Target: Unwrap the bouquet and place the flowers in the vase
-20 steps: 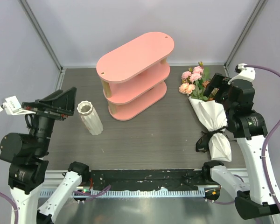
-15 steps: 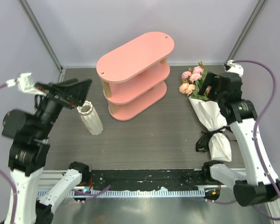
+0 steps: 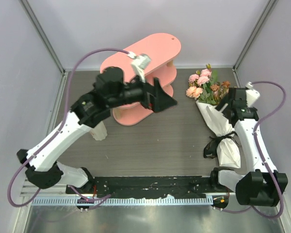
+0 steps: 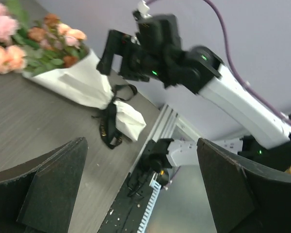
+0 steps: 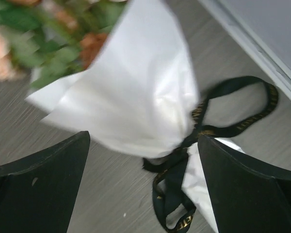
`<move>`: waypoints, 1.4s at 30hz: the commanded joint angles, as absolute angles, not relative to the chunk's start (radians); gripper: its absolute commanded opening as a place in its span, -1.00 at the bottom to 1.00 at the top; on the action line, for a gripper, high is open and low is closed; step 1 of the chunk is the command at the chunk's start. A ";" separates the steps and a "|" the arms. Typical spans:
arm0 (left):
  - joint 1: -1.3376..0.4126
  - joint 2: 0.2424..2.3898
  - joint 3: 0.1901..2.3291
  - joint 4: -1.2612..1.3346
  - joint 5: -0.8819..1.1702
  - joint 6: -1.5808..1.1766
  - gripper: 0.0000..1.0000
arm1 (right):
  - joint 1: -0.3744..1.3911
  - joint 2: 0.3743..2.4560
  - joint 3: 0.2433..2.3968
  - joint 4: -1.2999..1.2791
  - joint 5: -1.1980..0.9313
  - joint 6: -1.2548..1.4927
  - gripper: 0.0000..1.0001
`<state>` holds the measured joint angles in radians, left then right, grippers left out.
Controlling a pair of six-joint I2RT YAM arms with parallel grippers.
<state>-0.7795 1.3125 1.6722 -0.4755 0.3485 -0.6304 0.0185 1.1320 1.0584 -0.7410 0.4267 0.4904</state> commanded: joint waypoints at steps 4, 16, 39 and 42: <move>-1.210 1.546 1.894 -0.638 -0.128 -0.351 0.99 | -0.416 1.060 0.835 -0.603 0.306 0.690 0.98; -1.419 1.664 1.748 -0.574 -0.195 -0.379 1.00 | -0.446 1.003 0.545 -0.214 -0.225 0.710 0.94; -1.352 1.506 1.321 -0.370 -0.250 -0.445 0.87 | -0.117 1.032 0.687 -0.322 -0.098 0.569 0.46; -1.316 1.511 1.324 -0.364 -0.207 -0.443 0.69 | -0.086 1.043 0.690 -0.396 -0.127 0.506 0.28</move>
<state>-1.3594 1.5177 1.3140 -0.4370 -0.2558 -0.4450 -0.1154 1.0294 0.7044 -0.2569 -0.0925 0.6064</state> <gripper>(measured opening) 0.887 0.683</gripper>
